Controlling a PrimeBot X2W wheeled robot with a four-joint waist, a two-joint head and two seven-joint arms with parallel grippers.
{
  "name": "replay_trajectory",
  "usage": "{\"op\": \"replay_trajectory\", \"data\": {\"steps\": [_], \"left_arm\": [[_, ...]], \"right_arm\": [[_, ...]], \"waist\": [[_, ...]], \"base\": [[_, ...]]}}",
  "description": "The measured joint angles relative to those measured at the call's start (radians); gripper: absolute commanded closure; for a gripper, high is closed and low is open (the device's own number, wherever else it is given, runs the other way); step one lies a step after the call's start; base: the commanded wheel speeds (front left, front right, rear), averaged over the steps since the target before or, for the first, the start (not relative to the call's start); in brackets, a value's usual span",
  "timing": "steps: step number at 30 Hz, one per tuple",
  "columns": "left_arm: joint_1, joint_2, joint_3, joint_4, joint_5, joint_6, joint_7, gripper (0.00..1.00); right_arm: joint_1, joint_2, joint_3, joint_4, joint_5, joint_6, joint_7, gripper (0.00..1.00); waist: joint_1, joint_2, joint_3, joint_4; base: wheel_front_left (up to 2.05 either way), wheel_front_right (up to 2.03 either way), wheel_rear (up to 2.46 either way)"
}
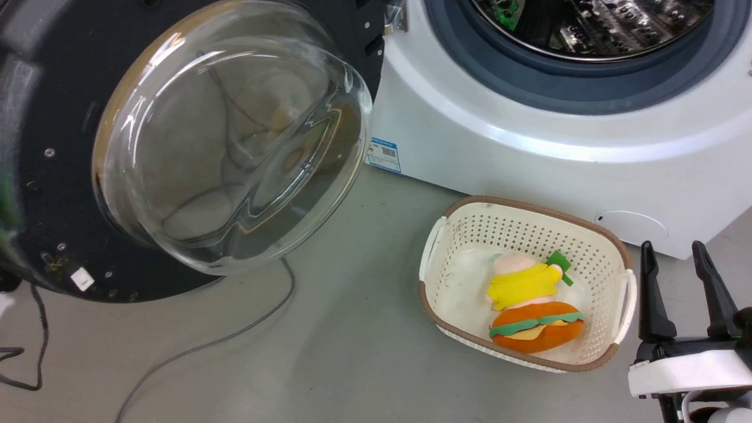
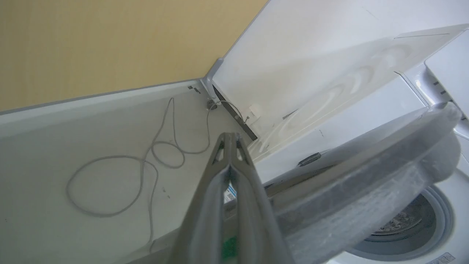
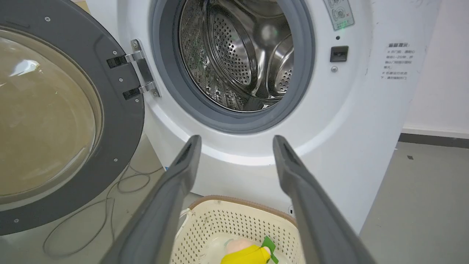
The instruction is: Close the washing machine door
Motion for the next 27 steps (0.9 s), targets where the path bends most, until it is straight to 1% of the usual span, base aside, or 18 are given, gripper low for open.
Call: {"op": "replay_trajectory", "data": {"steps": [5,8,14,19,22,27], "left_arm": [[0.001,0.017,-0.041,-0.01,-0.083,-0.005,0.102,1.0],[0.011,0.029,-0.058,-0.054,-0.145,-0.009,0.157,1.0],[0.106,0.043,-0.101,-0.15,-0.251,-0.016,0.23,1.0],[0.191,0.028,-0.156,-0.24,-0.302,-0.018,0.257,1.0],[0.243,0.017,-0.213,-0.294,-0.311,-0.018,0.278,1.0],[0.326,-0.003,-0.28,-0.396,-0.337,-0.018,0.283,1.0]], "right_arm": [[-0.002,0.0,-0.008,0.001,0.008,0.0,-0.008,0.0],[-0.002,0.0,-0.013,0.002,0.011,0.0,-0.017,0.0],[-0.002,0.001,-0.023,0.012,0.034,0.0,-0.029,0.0],[0.002,0.001,-0.025,0.02,0.043,0.0,-0.032,0.0],[0.003,0.001,-0.022,0.023,0.048,0.0,-0.032,0.0],[0.005,0.001,-0.017,0.025,0.06,0.0,-0.032,0.0]], "waist": [[0.0,0.0,0.004,0.019],[0.0,0.0,0.005,0.03],[0.0,0.0,-0.006,0.056],[0.0,0.0,-0.035,0.069],[0.0,0.0,-0.052,0.074],[0.0,0.0,-0.073,0.067]], "base": [[0.0,0.0,0.0],[0.0,0.0,0.0],[0.0,0.0,0.0],[0.0,0.0,0.0],[0.0,0.0,0.0],[0.0,0.0,0.0]]}}
